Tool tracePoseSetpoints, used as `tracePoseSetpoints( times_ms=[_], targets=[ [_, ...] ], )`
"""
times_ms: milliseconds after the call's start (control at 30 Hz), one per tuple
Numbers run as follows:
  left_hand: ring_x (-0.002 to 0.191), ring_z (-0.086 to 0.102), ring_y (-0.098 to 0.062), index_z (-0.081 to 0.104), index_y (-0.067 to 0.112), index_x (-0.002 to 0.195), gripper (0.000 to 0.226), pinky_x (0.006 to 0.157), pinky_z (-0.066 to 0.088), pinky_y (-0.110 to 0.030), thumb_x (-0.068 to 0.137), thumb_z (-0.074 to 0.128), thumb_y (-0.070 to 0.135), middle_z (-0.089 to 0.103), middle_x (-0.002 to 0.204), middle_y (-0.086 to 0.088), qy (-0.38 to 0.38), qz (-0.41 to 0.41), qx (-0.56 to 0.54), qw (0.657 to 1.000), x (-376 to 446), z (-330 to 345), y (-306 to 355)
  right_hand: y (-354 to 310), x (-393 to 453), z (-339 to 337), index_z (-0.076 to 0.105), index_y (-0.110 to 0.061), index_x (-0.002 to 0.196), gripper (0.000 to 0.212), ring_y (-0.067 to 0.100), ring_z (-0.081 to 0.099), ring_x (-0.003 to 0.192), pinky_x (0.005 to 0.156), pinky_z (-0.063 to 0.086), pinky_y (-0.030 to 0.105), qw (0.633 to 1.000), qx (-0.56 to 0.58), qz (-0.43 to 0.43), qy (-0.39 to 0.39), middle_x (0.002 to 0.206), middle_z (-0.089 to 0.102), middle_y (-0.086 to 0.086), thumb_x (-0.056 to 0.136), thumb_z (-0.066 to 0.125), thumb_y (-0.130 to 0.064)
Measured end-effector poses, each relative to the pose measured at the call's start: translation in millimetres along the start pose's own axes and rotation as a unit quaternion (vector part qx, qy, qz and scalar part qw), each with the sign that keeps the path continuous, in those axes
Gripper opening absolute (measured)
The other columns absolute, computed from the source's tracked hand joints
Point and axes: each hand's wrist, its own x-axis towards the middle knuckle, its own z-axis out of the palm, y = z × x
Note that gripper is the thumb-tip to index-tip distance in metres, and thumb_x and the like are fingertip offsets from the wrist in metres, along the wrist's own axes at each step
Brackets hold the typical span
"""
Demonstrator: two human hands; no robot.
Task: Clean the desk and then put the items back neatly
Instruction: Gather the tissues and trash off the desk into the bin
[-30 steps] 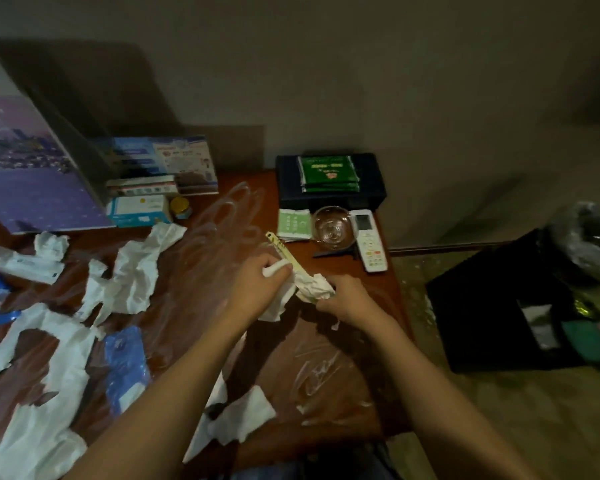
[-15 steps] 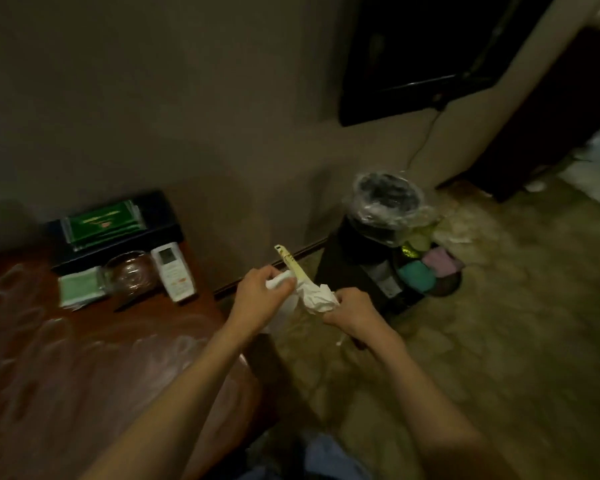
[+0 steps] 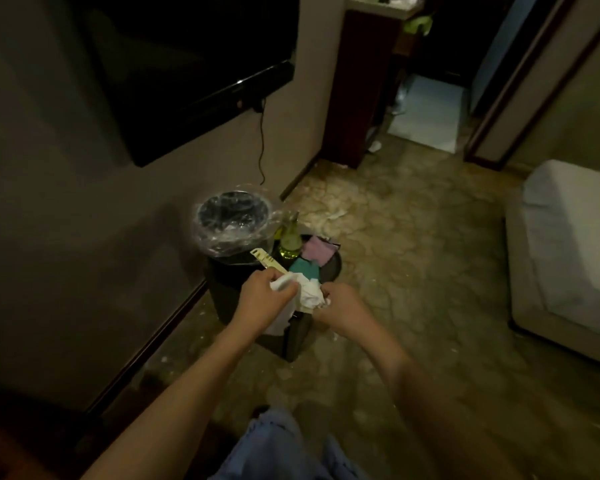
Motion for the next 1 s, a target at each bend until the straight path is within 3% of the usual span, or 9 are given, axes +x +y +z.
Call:
tracePoseSetpoints(
  times_ms=[100, 200, 300, 400, 533, 667, 767, 867, 1000],
  targets=[
    [0.077, 0.055, -0.009, 0.063, 0.014, 0.087, 0.011, 0.059, 0.038, -0.019, 0.087, 0.064, 0.026, 0.059, 0.086, 0.000, -0.011, -0.007, -0.008, 1.000, 30.7, 7.8, -1.1, 8.2, 29.0, -8.0, 0.047, -0.027, 0.069, 0.029, 0.001, 0.044, 0.063, 0.045, 0.029, 0.009, 1.000, 0.007, -0.013, 0.002, 0.065, 0.045, -0.014, 0.084, 0.063, -0.008],
    [0.084, 0.057, -0.013, 0.064, 0.013, 0.091, 0.014, 0.063, 0.039, -0.020, 0.087, 0.065, 0.026, 0.059, 0.090, 0.000, -0.015, -0.019, -0.009, 1.000, 69.8, 5.5, -8.2, 8.1, 67.4, -9.2, 0.050, -0.027, 0.069, 0.028, -0.004, 0.043, 0.059, 0.047, 0.033, 0.008, 0.999, 0.040, -0.029, 0.000, 0.065, 0.049, -0.014, 0.083, 0.064, -0.007],
    [0.075, 0.056, -0.005, 0.065, 0.012, 0.087, 0.010, 0.060, 0.039, -0.015, 0.086, 0.066, 0.022, 0.059, 0.080, 0.006, 0.007, -0.028, -0.018, 0.999, 120.2, -6.2, -18.2, -1.0, 120.8, -6.3, 0.061, -0.022, 0.086, 0.015, -0.009, 0.052, 0.058, 0.050, 0.037, 0.006, 0.996, 0.081, -0.041, -0.010, 0.070, 0.055, -0.017, 0.084, 0.066, -0.009],
    [0.067, 0.051, 0.001, 0.062, 0.013, 0.083, 0.009, 0.055, 0.036, -0.009, 0.086, 0.066, 0.020, 0.056, 0.073, 0.010, 0.033, -0.041, -0.007, 0.999, 177.7, -23.9, -32.1, -17.5, 190.4, -2.1, 0.064, -0.014, 0.099, 0.019, -0.004, 0.053, 0.065, 0.052, 0.037, 0.005, 0.995, 0.075, -0.050, -0.034, 0.081, 0.061, -0.007, 0.084, 0.062, -0.003],
    [0.077, 0.058, -0.012, 0.065, 0.009, 0.092, 0.012, 0.064, 0.042, -0.023, 0.086, 0.067, 0.019, 0.063, 0.083, 0.000, 0.046, -0.102, -0.019, 0.994, 253.1, -53.9, -57.6, -47.0, 281.3, 8.7, 0.066, -0.003, 0.105, 0.021, 0.009, 0.055, 0.079, 0.055, 0.036, 0.004, 0.992, 0.078, -0.058, -0.076, 0.090, 0.061, 0.000, 0.084, 0.063, -0.005],
    [0.082, 0.059, -0.014, 0.065, 0.009, 0.098, 0.016, 0.066, 0.042, -0.021, 0.087, 0.066, 0.021, 0.064, 0.088, 0.000, 0.028, -0.144, -0.010, 0.989, 308.9, -72.7, -81.8, -62.0, 345.8, 25.7, 0.066, -0.002, 0.105, 0.022, 0.007, 0.055, 0.081, 0.055, 0.035, 0.000, 0.990, 0.094, -0.042, -0.092, 0.089, 0.063, 0.000, 0.084, 0.067, -0.007],
    [0.081, 0.058, -0.014, 0.065, 0.007, 0.100, 0.021, 0.063, 0.040, -0.019, 0.086, 0.066, 0.023, 0.065, 0.090, -0.002, 0.026, -0.170, 0.017, 0.985, 338.2, -73.8, -95.2, -64.2, 376.6, 33.9, 0.063, -0.009, 0.083, 0.008, -0.005, 0.044, 0.064, 0.049, 0.033, 0.002, 0.989, 0.097, 0.000, -0.113, 0.071, 0.051, -0.012, 0.085, 0.063, -0.002],
    [0.093, 0.062, -0.023, 0.062, 0.005, 0.110, 0.033, 0.079, 0.048, -0.029, 0.086, 0.066, 0.029, 0.067, 0.102, -0.010, 0.020, -0.203, 0.007, 0.979, 364.6, -70.9, -104.2, -61.9, 404.0, 40.6, 0.043, -0.023, 0.058, 0.040, 0.000, 0.038, 0.056, 0.046, 0.031, 0.007, 0.989, 0.091, 0.036, -0.107, 0.061, 0.042, -0.010, 0.084, 0.061, 0.000],
    [0.100, 0.057, -0.021, 0.052, 0.008, 0.123, 0.048, 0.084, 0.044, -0.029, 0.086, 0.064, 0.038, 0.059, 0.112, -0.008, 0.011, -0.258, -0.032, 0.966, 389.5, -72.2, -115.8, -58.6, 435.9, 46.0, 0.041, -0.019, 0.053, 0.040, 0.001, 0.037, 0.054, 0.044, 0.031, 0.011, 0.987, 0.088, 0.077, -0.115, 0.057, 0.042, -0.007, 0.085, 0.060, -0.005]
  ],
)
